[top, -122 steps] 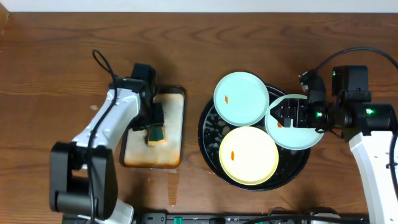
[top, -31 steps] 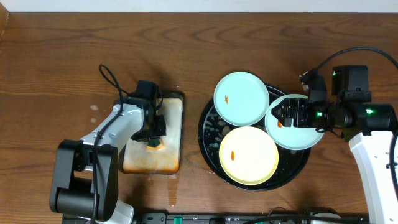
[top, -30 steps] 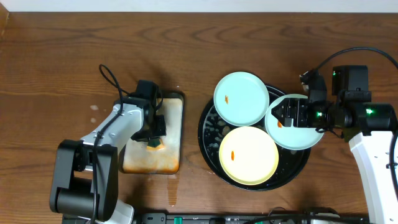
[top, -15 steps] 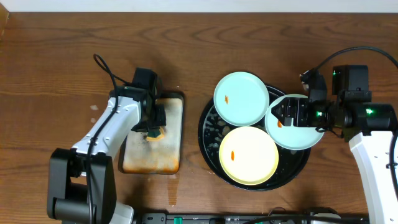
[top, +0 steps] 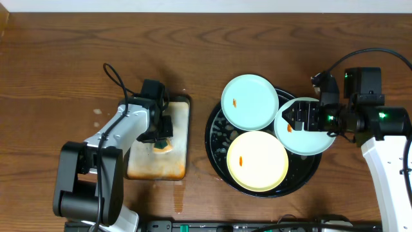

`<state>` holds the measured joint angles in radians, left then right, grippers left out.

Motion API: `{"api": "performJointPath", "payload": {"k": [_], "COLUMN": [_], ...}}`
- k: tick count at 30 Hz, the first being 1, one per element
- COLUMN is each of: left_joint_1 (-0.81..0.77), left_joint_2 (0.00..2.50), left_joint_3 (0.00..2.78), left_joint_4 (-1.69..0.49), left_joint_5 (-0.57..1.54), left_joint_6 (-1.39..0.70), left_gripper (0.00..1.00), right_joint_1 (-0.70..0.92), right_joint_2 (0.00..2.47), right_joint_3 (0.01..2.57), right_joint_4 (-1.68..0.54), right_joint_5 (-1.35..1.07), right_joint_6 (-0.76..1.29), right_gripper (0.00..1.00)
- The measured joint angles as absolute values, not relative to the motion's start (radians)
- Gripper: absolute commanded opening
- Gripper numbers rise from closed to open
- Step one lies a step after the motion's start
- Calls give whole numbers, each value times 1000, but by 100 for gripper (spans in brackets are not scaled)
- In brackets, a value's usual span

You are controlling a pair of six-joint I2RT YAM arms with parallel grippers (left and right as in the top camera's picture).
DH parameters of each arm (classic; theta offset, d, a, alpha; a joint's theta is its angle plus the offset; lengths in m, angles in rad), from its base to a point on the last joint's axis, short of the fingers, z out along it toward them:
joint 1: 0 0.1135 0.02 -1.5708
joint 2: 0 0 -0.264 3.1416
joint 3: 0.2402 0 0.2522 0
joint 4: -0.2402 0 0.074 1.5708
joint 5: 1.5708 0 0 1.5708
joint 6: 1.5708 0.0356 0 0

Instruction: Clean dirty plates on tray and stack at the side

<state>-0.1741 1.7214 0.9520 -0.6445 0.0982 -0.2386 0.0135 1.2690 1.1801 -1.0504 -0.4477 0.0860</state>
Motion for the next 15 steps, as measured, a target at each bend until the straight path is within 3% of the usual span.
{"api": "performJointPath", "payload": {"k": [10, 15], "left_joint_1": [-174, -174], "left_joint_2": [1734, 1734], "left_joint_3": [947, 985], "left_joint_4": [-609, -717], "left_joint_5": [99, 98], "left_joint_6": [-239, -239], "left_gripper": [7, 7], "right_joint_1": [14, 14], "right_joint_2": [1269, 1269], "right_joint_3": [1180, 1180], "right_joint_4": [-1050, -1050], "right_joint_5": [-445, -444], "right_joint_6": [86, 86], "right_gripper": [79, 79]}}
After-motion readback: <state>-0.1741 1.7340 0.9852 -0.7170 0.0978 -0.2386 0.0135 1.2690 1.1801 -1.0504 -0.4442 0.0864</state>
